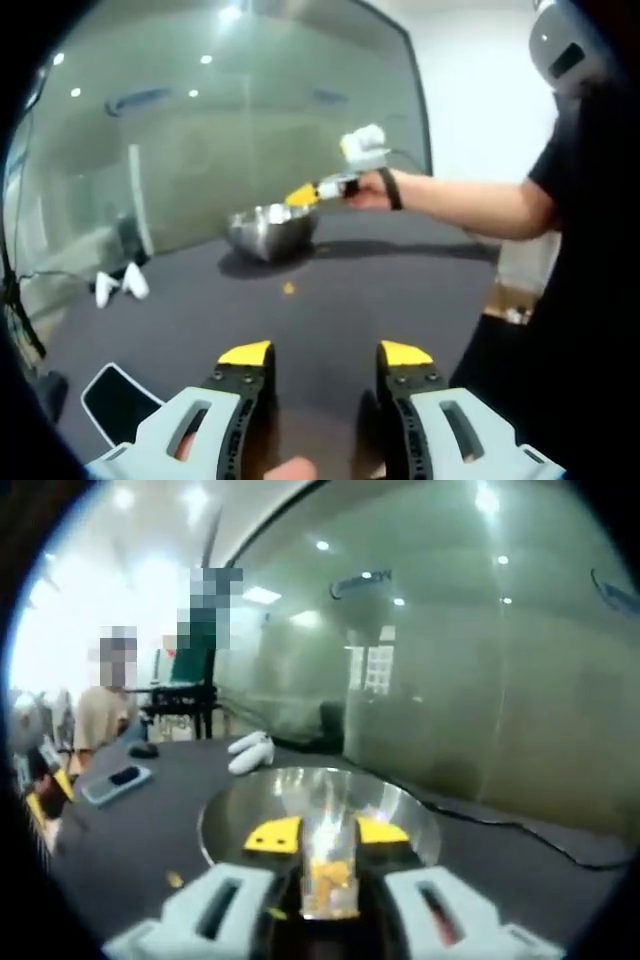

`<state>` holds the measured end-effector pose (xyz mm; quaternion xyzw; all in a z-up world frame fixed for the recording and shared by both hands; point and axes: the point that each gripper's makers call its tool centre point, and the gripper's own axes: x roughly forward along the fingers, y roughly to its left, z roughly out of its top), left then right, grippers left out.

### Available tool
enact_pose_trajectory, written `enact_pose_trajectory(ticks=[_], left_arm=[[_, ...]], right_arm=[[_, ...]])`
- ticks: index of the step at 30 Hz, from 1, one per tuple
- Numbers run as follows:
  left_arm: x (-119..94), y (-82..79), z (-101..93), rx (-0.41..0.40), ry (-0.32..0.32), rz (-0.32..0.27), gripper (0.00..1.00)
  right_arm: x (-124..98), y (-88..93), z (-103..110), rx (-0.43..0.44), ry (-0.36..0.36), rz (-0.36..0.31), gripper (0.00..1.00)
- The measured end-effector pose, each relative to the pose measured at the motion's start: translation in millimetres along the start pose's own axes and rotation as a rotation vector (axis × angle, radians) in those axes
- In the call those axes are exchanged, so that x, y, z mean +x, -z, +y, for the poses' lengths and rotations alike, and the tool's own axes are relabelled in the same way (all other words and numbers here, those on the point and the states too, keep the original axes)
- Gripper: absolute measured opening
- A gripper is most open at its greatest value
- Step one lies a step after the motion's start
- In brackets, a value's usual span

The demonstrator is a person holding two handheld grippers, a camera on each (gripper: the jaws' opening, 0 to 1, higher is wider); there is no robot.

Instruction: Pick up the QQ candy scattered on the table and place it into the stainless steel bowl on the table

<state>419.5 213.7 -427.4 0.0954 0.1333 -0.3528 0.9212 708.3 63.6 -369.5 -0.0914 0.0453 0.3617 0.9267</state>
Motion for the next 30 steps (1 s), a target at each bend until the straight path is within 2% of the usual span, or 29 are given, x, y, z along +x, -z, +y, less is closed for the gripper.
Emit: enact_pose_trajectory(ticks=[6, 10, 11, 13, 15, 21, 24, 26, 28, 30], left_arm=[[2, -1.4, -1.7, -0.001, 0.009, 0.001, 0.42], [2, -1.8, -1.2, 0.001, 0.006, 0.001, 0.42], [3, -1.7, -1.3, 0.001, 0.007, 0.001, 0.42], [3, 0.5, -2.2, -0.003, 0.011, 0.006, 0.42], [4, 2.0, -2.5, -0.002, 0.01, 0.009, 0.42], [1, 0.8, -2.2, -0.002, 0.009, 0.002, 0.42], [1, -1.0, -0.5, -0.002, -0.001, -0.003, 0.42], [0, -3.1, -0.8, -0.004, -0.003, -0.01, 0.42], [0, -4.7, -2.4, 0.0, 0.0, -0.013, 0.42], [0, -4.8, -3.3, 0.002, 0.001, -0.012, 0.42]], right_arm=[[-5, -9.0, 5, 0.013, -0.018, -0.022, 0.19], [-22, -19.6, 25, 0.018, -0.068, -0.051, 0.19], [-22, -17.1, 30, 0.01, -0.092, -0.055, 0.19], [-30, -3.7, 47, -0.006, -0.153, -0.009, 0.19], [-38, 2.1, 59, -0.054, -0.183, -0.029, 0.19], [-72, 34.1, 94, -0.053, -0.318, 0.004, 0.2], [-82, 49.7, 102, -0.081, -0.328, 0.023, 0.2], [-88, 58.2, 106, -0.065, -0.337, 0.039, 0.2], [-92, 58.8, 104, -0.072, -0.314, 0.018, 0.18], [-95, 61.9, 107, -0.029, -0.325, 0.023, 0.18]])
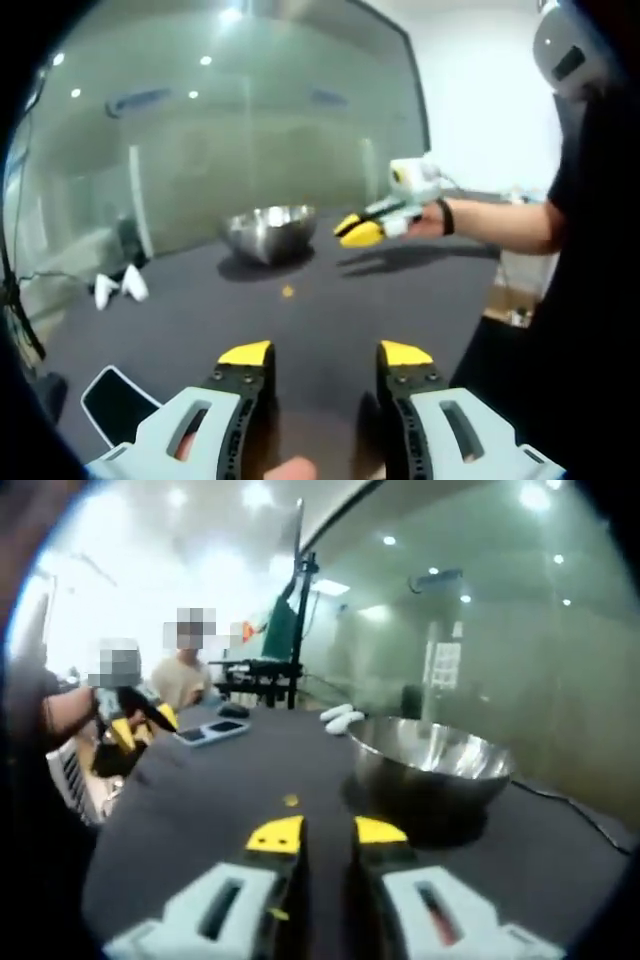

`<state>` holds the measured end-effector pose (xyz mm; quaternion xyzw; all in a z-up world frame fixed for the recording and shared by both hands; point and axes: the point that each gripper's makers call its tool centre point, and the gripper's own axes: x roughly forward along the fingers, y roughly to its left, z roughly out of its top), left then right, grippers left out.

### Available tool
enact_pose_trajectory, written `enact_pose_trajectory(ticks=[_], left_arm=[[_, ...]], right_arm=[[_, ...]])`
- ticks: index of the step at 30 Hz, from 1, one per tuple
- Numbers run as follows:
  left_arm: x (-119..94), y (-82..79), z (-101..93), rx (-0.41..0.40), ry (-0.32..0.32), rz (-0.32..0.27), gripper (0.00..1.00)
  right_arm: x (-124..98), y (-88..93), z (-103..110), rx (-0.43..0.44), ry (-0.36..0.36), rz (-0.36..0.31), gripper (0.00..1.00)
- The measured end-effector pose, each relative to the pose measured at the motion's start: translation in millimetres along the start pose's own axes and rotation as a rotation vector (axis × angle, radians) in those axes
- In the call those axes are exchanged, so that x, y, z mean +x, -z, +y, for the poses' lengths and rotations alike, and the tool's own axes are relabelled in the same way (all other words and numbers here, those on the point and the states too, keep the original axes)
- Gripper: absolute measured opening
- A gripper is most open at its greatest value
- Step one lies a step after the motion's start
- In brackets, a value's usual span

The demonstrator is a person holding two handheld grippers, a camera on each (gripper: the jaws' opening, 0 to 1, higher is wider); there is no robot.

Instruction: Pick up the QQ candy scattered on the table and place it into the stainless steel bowl on the table

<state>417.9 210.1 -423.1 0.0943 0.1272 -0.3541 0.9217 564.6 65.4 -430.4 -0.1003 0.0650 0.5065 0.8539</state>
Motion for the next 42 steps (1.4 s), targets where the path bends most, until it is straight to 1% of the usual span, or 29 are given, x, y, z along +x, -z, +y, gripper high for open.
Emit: enact_pose_trajectory(ticks=[6, 8, 10, 12, 14, 15, 16, 18, 19, 21, 22, 23, 25, 26, 27, 29, 31, 34, 37, 42], left_arm=[[-1, 1.0, -0.4, -0.002, -0.003, 0.003, 0.42], [-1, 0.9, -0.5, -0.001, -0.003, 0.003, 0.42], [-1, 0.4, -0.9, 0.001, -0.003, 0.002, 0.42], [-1, -0.6, -1.7, 0.002, -0.002, -0.001, 0.42], [-1, -1.0, -2.7, 0.002, 0.0, -0.002, 0.42], [-1, -0.5, -2.8, 0.003, 0.0, 0.0, 0.42], [-1, 0.1, -2.6, 0.003, 0.0, 0.003, 0.42], [-1, 0.5, -2.1, 0.0, -0.002, 0.002, 0.42], [-1, 0.5, -1.8, -0.002, -0.002, 0.001, 0.42], [0, 0.5, -2.0, 0.001, -0.002, 0.005, 0.42], [0, -1.9, -2.6, -0.002, 0.001, -0.003, 0.42], [0, -5.5, -3.2, -0.009, 0.004, -0.015, 0.42], [0, -8.6, -3.6, -0.008, 0.007, -0.024, 0.42], [0, -9.0, -3.7, -0.004, 0.007, -0.025, 0.42], [0, -8.6, -3.6, -0.002, 0.008, -0.023, 0.42], [-1, -7.9, -3.2, -0.003, 0.006, -0.021, 0.42], [-1, -6.2, -2.5, -0.008, 0.004, -0.021, 0.42], [-2, -2.7, -1.9, -0.014, 0.002, -0.014, 0.42], [-2, 0.3, -3.4, -0.018, 0.008, -0.007, 0.42], [-3, 2.2, -2.9, -0.018, 0.005, -0.006, 0.42]], right_arm=[[8, 11.2, 2, 0.011, -0.01, 0.034, 0.18], [14, 17.4, 2, 0.03, -0.021, 0.051, 0.18], [21, 18.9, 1, 0.059, -0.019, 0.04, 0.18], [29, 21.1, 5, 0.096, -0.046, 0.047, 0.18], [39, 24.2, 11, 0.082, -0.072, 0.067, 0.19], [44, 24.2, 13, 0.047, -0.082, 0.072, 0.19], [48, 23.0, 17, 0.032, -0.096, 0.071, 0.19], [57, 20.9, 23, 0.044, -0.128, 0.074, 0.19], [61, 20.5, 22, 0.048, -0.138, 0.075, 0.19], [69, 20.8, 28, 0.058, -0.171, 0.091, 0.2], [73, 19.2, 31, 0.053, -0.177, 0.089, 0.2], [77, 18.2, 33, 0.045, -0.182, 0.09, 0.21], [85, 17.4, 30, 0.03, -0.155, 0.094, 0.21], [88, 17.8, 30, 0.044, -0.16, 0.1, 0.2], [91, 19.6, 35, 0.075, -0.182, 0.114, 0.2], [98, 19.2, 38, 0.058, -0.187, 0.109, 0.2], [104, 24.1, 40, 0.042, -0.183, 0.134, 0.2], [108, 22.6, 40, 0.043, -0.188, 0.13, 0.19], [108, 22.2, 42, 0.012, -0.194, 0.134, 0.19], [114, 21.4, 45, 0.012, -0.209, 0.141, 0.17]])
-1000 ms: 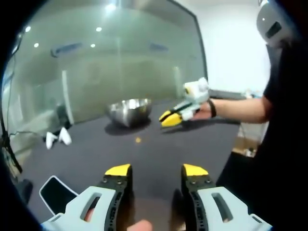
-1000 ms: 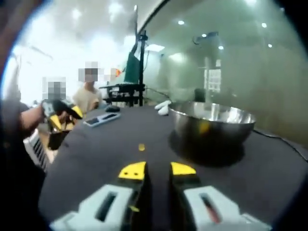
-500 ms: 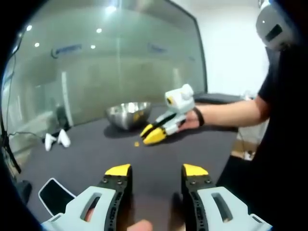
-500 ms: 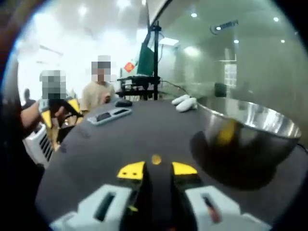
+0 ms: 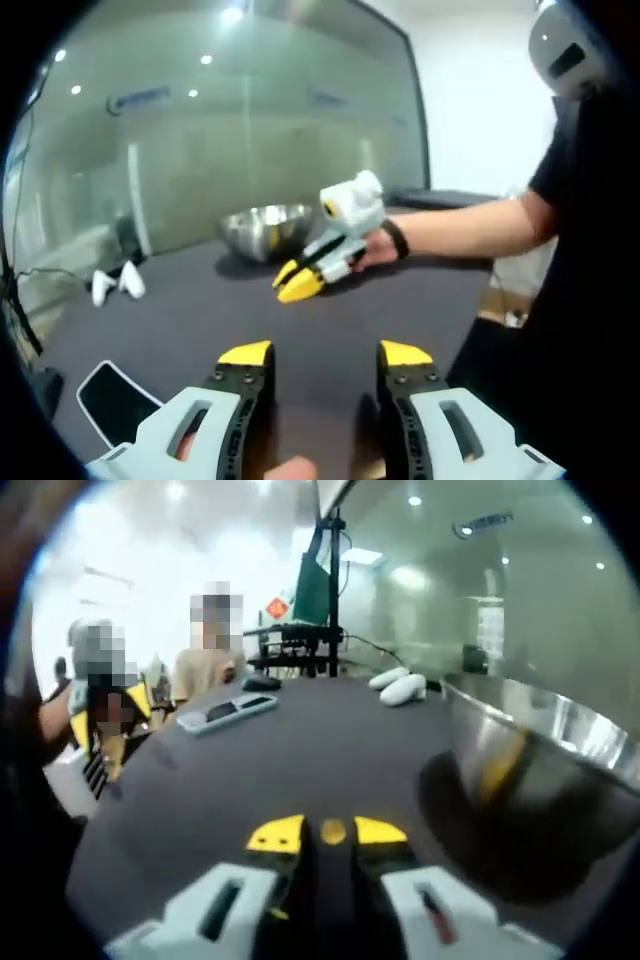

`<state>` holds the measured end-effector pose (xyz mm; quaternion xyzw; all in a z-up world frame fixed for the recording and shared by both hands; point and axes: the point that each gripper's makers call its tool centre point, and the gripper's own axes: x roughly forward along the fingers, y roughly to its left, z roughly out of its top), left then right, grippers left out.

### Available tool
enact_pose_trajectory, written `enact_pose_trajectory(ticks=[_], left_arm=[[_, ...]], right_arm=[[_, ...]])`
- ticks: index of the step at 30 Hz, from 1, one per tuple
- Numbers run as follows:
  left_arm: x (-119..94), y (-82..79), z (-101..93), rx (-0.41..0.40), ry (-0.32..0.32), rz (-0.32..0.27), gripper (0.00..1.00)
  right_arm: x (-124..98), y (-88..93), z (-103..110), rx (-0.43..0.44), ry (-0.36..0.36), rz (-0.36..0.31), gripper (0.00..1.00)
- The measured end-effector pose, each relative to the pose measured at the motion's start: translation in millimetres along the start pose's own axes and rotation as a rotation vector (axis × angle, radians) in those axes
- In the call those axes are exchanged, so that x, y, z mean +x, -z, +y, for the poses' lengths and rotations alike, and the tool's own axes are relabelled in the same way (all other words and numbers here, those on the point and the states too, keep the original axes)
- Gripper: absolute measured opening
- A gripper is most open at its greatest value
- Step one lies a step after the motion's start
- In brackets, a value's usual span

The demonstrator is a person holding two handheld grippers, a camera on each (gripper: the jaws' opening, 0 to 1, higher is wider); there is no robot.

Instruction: Pick up the QQ candy scattered on the table and place it into the stainless steel bowl on the table

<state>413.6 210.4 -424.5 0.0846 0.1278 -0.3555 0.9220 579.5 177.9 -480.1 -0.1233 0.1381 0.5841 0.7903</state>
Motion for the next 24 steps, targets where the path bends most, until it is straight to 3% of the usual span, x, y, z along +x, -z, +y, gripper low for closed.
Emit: enact_pose_trajectory(ticks=[7, 14, 18, 24], left_arm=[[-3, -0.6, 3.7, -0.005, -0.012, -0.007, 0.42], [-2, 0.4, 3.0, -0.003, -0.009, -0.002, 0.42], [-1, 0.6, 3.3, -0.002, -0.01, -0.001, 0.42], [0, -1.5, 2.4, 0.004, -0.006, 0.0, 0.42]], right_arm=[[3, -1.5, 4, -0.024, -0.011, -0.012, 0.1], [3, -2.2, 4, -0.037, -0.011, -0.025, 0.09], [0, -4.8, -1, -0.084, 0.048, -0.039, 0.09], [-17, -16.0, 2, -0.1, 0.078, -0.08, 0.09]])
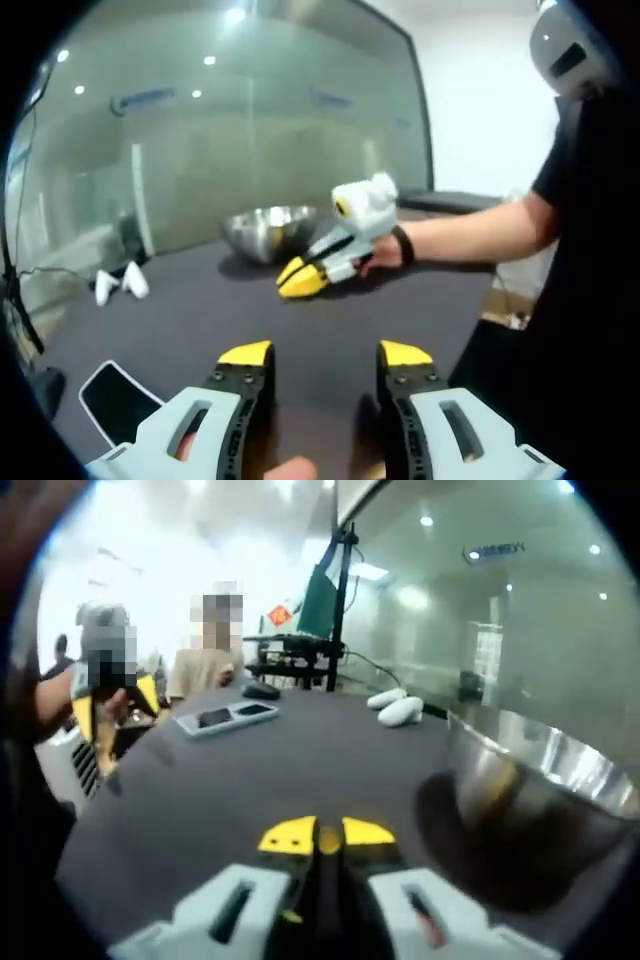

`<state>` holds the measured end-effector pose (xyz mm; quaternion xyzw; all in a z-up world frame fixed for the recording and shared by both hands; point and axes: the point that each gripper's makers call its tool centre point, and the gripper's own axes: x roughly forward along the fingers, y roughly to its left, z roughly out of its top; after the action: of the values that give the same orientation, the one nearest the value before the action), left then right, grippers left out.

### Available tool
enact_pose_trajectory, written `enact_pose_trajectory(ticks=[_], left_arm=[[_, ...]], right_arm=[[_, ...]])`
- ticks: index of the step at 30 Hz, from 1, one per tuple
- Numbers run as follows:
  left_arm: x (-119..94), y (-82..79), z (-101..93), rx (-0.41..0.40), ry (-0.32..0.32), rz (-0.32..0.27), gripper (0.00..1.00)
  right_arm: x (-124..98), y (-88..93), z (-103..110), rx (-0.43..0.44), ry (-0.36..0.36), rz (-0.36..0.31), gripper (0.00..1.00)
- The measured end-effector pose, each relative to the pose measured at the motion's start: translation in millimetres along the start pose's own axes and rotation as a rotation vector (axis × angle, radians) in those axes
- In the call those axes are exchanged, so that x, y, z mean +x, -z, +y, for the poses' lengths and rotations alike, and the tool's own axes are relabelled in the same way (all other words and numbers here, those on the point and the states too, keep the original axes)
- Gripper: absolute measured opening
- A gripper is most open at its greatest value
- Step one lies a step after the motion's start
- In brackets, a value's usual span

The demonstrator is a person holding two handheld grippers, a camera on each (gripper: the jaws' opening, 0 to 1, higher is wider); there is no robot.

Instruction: Pick up the QQ candy scattered on the table and place it into the stainless steel bowl on the table

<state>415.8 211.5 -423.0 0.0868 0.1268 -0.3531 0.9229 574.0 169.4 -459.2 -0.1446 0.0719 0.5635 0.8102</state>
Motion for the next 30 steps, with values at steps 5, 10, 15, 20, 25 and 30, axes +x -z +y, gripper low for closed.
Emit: enact_pose_trajectory(ticks=[5, 10, 15, 20, 25, 30], left_arm=[[1, -0.9, -0.2, 0.004, 0.005, 0.002, 0.42], [4, -2.8, -1.2, 0.005, 0.009, -0.002, 0.42], [7, -3.6, -2.7, -0.003, 0.012, -0.01, 0.42], [10, -3.0, -5.5, 0.005, 0.023, -0.005, 0.42], [10, -3.7, -4.3, 0.005, 0.02, -0.006, 0.42], [8, -14.3, -8.2, -0.018, 0.03, -0.046, 0.41]], right_arm=[[-20, -4.6, -10, 0.047, 0.04, -0.025, 0.09], [-54, -12.3, -27, 0.111, 0.149, -0.068, 0.09], [-79, -14.2, -36, 0.169, 0.209, -0.085, 0.09], [-98, -28.2, -41, 0.162, 0.271, -0.129, 0.09], [-103, -49.4, -49, 0.061, 0.332, -0.173, 0.09], [-95, -48.4, -77, 0.124, 0.402, -0.128, 0.09]])
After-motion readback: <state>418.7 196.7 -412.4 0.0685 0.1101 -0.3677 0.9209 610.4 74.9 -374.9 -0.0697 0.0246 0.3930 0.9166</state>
